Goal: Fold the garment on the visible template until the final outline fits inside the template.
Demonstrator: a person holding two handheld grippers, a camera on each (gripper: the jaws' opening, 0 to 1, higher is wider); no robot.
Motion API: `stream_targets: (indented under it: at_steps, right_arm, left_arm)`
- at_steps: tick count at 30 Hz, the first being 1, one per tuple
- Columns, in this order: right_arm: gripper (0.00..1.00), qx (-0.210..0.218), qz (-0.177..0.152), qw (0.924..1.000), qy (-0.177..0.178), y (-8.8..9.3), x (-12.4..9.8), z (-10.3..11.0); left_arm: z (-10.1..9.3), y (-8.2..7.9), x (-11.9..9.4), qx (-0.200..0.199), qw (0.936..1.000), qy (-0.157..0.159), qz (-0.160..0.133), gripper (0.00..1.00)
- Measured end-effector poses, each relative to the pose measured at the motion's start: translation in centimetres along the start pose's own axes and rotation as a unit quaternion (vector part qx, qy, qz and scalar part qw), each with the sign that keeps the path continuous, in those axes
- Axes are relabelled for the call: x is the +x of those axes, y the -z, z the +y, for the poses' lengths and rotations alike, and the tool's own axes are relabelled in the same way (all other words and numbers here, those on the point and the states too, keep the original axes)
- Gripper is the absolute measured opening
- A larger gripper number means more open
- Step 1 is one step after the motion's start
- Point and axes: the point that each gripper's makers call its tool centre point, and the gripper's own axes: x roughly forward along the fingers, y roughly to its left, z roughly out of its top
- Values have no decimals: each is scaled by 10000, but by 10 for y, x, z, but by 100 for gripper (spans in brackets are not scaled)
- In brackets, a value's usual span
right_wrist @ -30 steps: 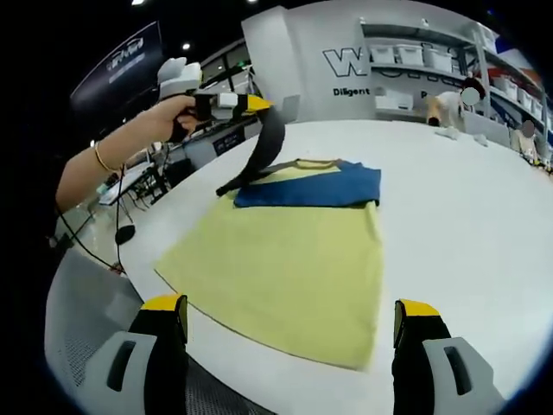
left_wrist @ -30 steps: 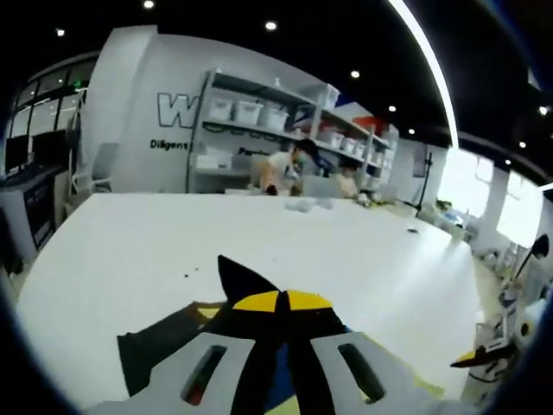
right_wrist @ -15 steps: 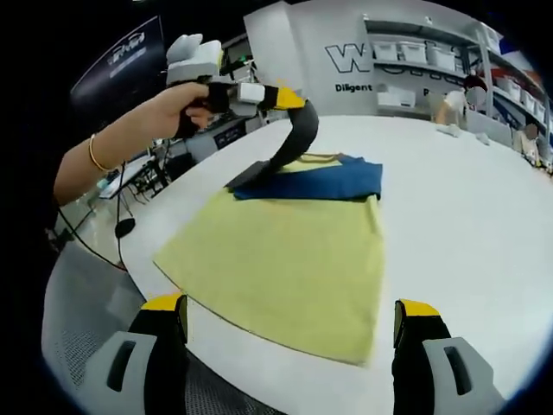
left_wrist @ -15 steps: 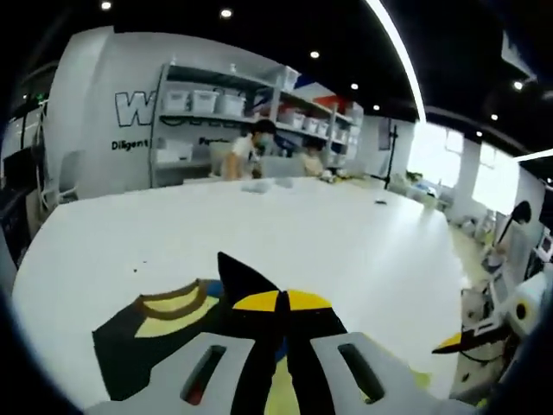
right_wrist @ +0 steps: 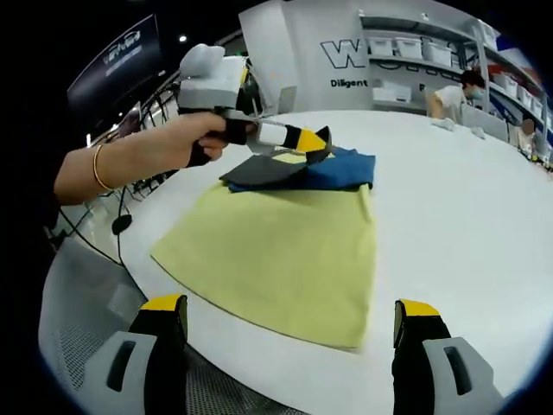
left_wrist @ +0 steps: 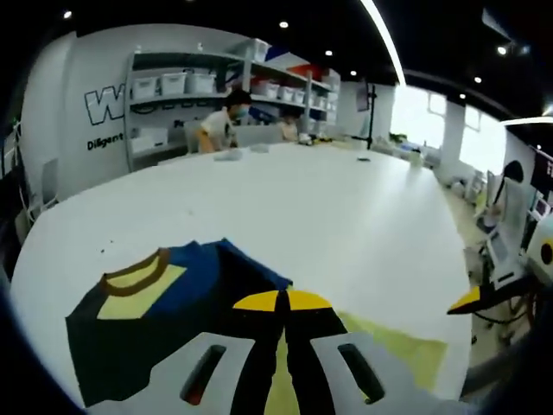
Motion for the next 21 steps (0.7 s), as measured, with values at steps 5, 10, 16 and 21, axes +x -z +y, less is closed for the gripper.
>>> stream_targets:
  at_steps: [5, 10, 16, 21]
  right_arm:
    - [99, 11, 0, 10000, 8, 1, 0, -1]
    - [99, 18, -36, 10000, 65, -2, -1, -6]
    - [99, 93, -87, 9998, 135, -2, -2, -10]
    - [99, 124, -142, 9998, 115, -6, -1, -10]
  left_arm:
    - [-6, 22, 13, 81, 9998, 3, 183, 0]
    - [-16, 32, 20, 52, 9997, 154, 197, 0]
    - [-19, 27, 17, 34, 9995, 304, 94, 6]
    - [-3, 19, 14, -32, 10000, 32, -55, 39]
